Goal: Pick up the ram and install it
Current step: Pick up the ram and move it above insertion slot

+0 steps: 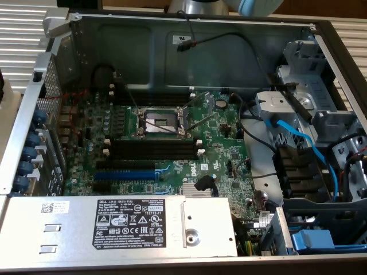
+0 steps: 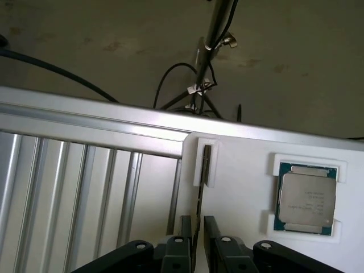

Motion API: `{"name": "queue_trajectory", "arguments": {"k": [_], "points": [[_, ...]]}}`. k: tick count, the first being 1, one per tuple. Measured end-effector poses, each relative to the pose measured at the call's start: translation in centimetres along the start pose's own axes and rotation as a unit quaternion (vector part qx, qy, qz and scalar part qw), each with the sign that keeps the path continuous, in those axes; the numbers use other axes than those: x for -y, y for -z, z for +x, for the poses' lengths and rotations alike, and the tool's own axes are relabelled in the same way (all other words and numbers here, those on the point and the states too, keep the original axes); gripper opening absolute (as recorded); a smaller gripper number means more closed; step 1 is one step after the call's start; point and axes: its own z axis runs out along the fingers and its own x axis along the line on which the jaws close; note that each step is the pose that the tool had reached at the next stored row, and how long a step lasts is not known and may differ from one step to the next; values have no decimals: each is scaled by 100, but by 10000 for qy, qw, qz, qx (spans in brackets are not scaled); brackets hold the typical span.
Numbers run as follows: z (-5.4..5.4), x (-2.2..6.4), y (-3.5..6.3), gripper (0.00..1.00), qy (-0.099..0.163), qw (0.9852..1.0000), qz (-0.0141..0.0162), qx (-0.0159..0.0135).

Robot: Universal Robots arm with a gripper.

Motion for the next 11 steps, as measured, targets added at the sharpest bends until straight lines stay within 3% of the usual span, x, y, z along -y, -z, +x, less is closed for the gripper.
{"name": "queue_trajectory", "arguments": {"k": [6, 7, 11], "points": [[0, 0, 0, 23, 0, 10000, 0, 0], [0, 0, 0, 14, 0, 10000, 0, -1], [0, 0, 0, 13, 0, 10000, 0, 0]]}}
